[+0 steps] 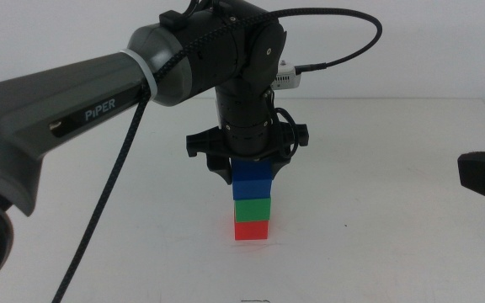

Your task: Stack red cubes first, then green, then blue cubes in a specific spot.

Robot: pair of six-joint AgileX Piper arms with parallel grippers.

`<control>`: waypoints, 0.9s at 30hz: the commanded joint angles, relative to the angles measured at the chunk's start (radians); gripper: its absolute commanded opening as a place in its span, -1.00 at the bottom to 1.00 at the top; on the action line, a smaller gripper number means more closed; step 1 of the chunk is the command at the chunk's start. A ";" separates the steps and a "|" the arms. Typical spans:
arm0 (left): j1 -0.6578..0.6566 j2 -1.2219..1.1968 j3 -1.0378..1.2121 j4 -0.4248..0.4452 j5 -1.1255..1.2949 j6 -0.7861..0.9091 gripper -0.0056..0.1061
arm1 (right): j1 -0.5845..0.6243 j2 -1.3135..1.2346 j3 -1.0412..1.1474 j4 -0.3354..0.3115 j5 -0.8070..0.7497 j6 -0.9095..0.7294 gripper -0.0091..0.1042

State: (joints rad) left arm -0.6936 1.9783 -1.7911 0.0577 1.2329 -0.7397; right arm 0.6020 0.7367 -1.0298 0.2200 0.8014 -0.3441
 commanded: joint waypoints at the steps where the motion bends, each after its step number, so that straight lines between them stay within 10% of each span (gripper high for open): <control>1: -0.002 -0.059 -0.019 -0.007 0.026 -0.014 0.35 | -0.006 -0.002 -0.026 0.002 -0.072 -0.002 0.82; 6: -0.002 -0.062 -0.020 0.005 0.028 0.024 0.78 | -0.006 -0.002 -0.026 0.002 -0.072 -0.002 0.82; 27: 0.003 -0.431 -0.019 0.302 0.086 0.265 0.78 | -0.006 -0.002 -0.026 0.002 -0.072 -0.002 0.82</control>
State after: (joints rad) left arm -0.6926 1.6249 -1.7857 0.3046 1.2531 -0.5277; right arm 0.6020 0.7367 -1.0298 0.2200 0.8014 -0.3441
